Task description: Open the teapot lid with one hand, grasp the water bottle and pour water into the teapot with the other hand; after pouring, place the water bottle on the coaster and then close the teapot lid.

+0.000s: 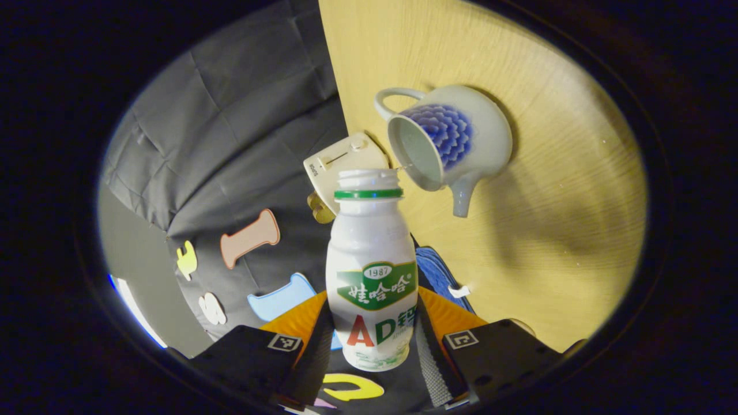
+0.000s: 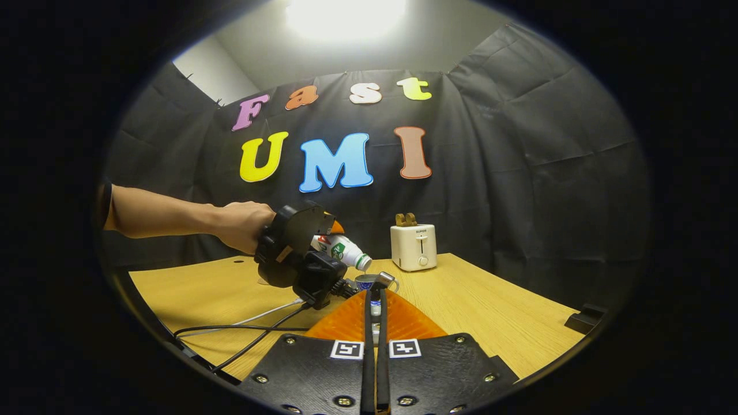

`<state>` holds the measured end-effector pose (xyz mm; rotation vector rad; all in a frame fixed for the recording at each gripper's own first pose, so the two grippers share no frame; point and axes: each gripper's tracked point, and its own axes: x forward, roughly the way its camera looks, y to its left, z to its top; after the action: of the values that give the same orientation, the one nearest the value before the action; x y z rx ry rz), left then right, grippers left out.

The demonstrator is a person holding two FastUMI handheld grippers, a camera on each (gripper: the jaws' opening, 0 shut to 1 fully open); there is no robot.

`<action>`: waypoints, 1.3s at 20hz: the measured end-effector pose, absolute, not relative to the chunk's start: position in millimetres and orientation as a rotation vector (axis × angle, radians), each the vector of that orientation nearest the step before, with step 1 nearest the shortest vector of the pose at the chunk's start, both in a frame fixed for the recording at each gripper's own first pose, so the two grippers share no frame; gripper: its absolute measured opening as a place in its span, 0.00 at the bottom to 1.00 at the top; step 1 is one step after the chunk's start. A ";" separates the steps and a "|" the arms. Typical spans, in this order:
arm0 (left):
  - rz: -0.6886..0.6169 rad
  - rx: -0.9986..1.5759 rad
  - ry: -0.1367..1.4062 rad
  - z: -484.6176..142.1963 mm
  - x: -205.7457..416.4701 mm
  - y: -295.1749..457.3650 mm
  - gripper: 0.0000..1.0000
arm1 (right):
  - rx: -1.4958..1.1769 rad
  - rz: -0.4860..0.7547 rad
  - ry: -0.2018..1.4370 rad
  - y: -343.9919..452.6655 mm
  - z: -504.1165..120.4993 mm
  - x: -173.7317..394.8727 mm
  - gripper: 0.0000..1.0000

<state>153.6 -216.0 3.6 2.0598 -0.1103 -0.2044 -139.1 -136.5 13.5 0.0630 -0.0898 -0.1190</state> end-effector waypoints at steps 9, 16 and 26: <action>-0.252 1.988 -0.048 -13.9 156.0 -209.4 0.75 | 0.070 -0.121 -0.086 -138.9 12.0 -138.9 0.02; -0.341 1.798 0.010 -38.5 152.3 -205.2 0.81 | 0.087 -0.109 -0.083 -136.2 10.6 -139.3 0.02; -0.390 0.947 -0.049 -22.5 152.3 -183.0 0.80 | 0.008 -0.087 -0.119 -125.1 46.0 -99.6 0.02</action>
<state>152.3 -183.0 -22.5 0.9468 -0.0486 -0.3896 -99.6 -125.1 46.0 0.0079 -0.1185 -0.0865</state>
